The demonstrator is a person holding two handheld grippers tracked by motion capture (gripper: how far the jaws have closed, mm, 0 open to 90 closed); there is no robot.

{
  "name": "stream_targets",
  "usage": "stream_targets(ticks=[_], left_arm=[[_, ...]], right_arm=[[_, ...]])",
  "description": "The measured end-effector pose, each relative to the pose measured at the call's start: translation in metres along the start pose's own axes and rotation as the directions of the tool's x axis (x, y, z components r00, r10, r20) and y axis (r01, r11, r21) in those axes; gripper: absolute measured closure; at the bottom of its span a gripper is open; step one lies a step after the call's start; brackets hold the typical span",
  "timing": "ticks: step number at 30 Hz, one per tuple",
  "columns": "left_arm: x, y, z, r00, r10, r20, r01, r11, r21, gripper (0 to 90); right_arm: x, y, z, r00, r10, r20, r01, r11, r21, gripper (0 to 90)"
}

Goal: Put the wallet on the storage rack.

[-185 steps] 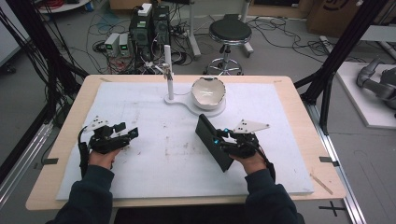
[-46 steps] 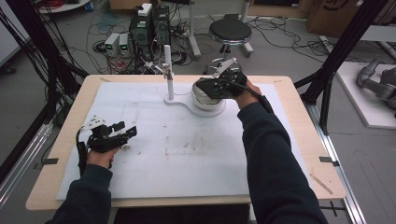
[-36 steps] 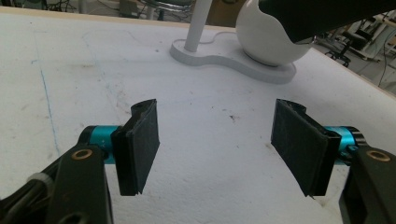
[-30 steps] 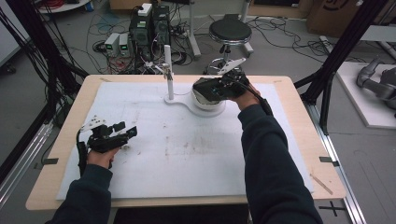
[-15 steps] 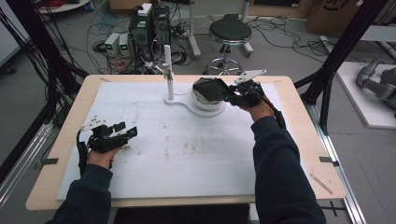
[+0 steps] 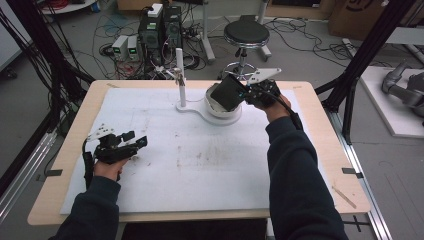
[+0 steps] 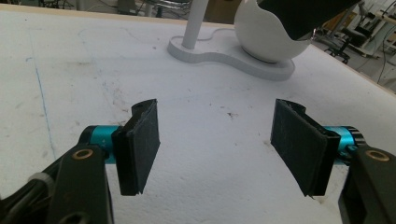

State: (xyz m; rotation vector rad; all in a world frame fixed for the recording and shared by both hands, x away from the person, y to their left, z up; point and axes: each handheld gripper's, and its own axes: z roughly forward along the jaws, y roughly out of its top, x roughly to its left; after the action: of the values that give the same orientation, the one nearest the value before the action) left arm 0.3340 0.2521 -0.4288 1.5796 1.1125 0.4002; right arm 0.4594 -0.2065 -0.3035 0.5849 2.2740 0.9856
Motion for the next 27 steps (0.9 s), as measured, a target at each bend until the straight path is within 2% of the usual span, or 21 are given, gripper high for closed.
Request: stream_targets(ticks=[3,4,5,6,7,8,9,10,11,13,14,16,17,21,23,26,27], left_arm=[[0.001,0.0,0.0,0.9999,-0.01,0.003,0.01,0.9999,-0.006,32.5],[0.002,0.0,0.0,0.9999,-0.012,0.001,0.012,0.9999,-0.007,32.5],[0.002,0.0,0.0,0.9999,-0.011,0.001,0.011,0.9999,-0.006,32.5],[0.002,0.0,0.0,1.0,-0.01,0.001,0.01,0.9999,-0.007,32.5],[0.002,0.0,-0.001,1.0,-0.01,0.001,0.01,0.9999,-0.007,32.5],[0.002,0.0,-0.001,1.0,-0.009,0.0,0.008,0.9999,-0.009,32.5],[0.002,0.0,-0.001,1.0,-0.01,0.0,0.01,0.9999,-0.011,32.5],[0.002,0.0,-0.001,0.9999,-0.011,-0.001,0.01,0.9999,-0.012,32.5],[0.002,0.0,-0.001,0.9999,-0.01,-0.003,0.01,0.9999,-0.013,32.5],[0.003,0.001,-0.002,1.0,-0.007,-0.006,0.007,0.9999,-0.013,32.5],[0.003,0.001,-0.003,1.0,-0.008,-0.006,0.008,0.9999,-0.015,32.5],[0.004,0.001,-0.004,0.9999,-0.01,-0.009,0.01,0.9998,-0.018,32.5],[0.004,0.001,-0.004,0.9999,-0.009,-0.011,0.008,0.9998,-0.019,32.5],[0.003,0.001,-0.005,0.9998,0.008,-0.016,-0.008,0.9996,-0.028,32.4],[0.002,0.002,-0.005,0.9993,0.032,-0.021,-0.032,0.9988,-0.037,32.4],[-0.001,0.005,-0.006,0.994,0.103,-0.036,-0.105,0.9929,-0.055,31.8],[-0.002,0.005,-0.007,0.9916,0.122,-0.045,-0.124,0.9903,-0.062,31.7]], right_arm=[[-0.004,0.011,0.0,0.9941,-0.104,0.029,0.104,0.994,0.021,76.6],[-0.007,0.018,0.001,0.9841,-0.175,0.031,0.174,0.984,0.039,76.6],[-0.008,0.021,0.001,0.9795,-0.2,0.029,0.198,0.979,0.045,76.6],[-0.008,0.021,0.001,0.9795,-0.2,0.029,0.198,0.979,0.045,76.6],[-0.009,0.027,0.004,0.9599,-0.28,0.021,0.278,0.959,0.059,76.5],[-0.009,0.027,0.004,0.9599,-0.28,0.021,0.278,0.959,0.059,76.5],[-0.008,0.029,0.006,0.9482,-0.317,0.018,0.315,0.947,0.067,76.5],[-0.006,0.032,0.011,0.9317,-0.363,0.003,0.362,0.929,0.073,76.5],[-0.006,0.032,0.011,0.9317,-0.363,0.003,0.362,0.929,0.073,76.5],[-0.004,0.032,0.015,0.9261,-0.377,-0.02,0.377,0.923,0.08,76.5],[0.002,0.029,0.02,0.9177,-0.394,-0.049,0.397,0.914,0.079,76.5],[0.005,0.027,0.021,0.9202,-0.387,-0.058,0.391,0.917,0.075,76.5],[0.009,0.025,0.023,0.9292,-0.363,-0.071,0.366,0.929,0.049,76.4],[0.017,0.021,0.025,0.9261,-0.366,-0.091,0.37,0.928,0.036,76.2],[0.02,0.017,0.023,0.9339,-0.343,-0.099,0.348,0.937,0.028,75.9],[0.023,0.011,0.022,0.9358,-0.331,-0.122,0.335,0.942,0.018,74.0],[0.026,0.008,0.022,0.9423,-0.308,-0.131,0.312,0.95,0.013,72.5]])
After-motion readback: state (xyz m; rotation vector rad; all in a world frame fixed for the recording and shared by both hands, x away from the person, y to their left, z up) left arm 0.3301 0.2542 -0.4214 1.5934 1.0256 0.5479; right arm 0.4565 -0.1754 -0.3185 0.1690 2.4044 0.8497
